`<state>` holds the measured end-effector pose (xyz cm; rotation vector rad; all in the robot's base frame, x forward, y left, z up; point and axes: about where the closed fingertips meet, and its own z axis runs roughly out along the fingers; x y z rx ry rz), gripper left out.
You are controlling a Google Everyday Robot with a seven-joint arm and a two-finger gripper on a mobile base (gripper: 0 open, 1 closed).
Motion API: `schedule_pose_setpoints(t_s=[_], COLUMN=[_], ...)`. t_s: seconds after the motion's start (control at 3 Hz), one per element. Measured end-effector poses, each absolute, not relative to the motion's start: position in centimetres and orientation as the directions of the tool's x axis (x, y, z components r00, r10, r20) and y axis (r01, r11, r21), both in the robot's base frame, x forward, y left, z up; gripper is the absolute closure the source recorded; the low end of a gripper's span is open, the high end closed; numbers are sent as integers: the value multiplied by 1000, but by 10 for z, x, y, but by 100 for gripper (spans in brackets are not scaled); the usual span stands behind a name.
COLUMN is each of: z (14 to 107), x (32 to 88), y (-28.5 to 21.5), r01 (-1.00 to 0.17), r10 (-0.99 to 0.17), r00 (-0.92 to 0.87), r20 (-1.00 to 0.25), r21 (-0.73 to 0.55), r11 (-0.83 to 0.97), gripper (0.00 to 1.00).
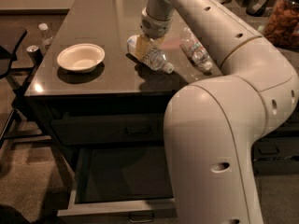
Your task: Place blue plastic bottle into middle drawer
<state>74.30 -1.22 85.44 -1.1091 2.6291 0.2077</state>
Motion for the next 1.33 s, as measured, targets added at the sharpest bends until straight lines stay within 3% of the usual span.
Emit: schedule_pose_setpoints(t_s=[1.33], z=[915], x=[685], y=[2], r01=[-780], r10=[-718], r00=[-545], r20=[-432], r21=[-52], r11=[624], gripper=[100])
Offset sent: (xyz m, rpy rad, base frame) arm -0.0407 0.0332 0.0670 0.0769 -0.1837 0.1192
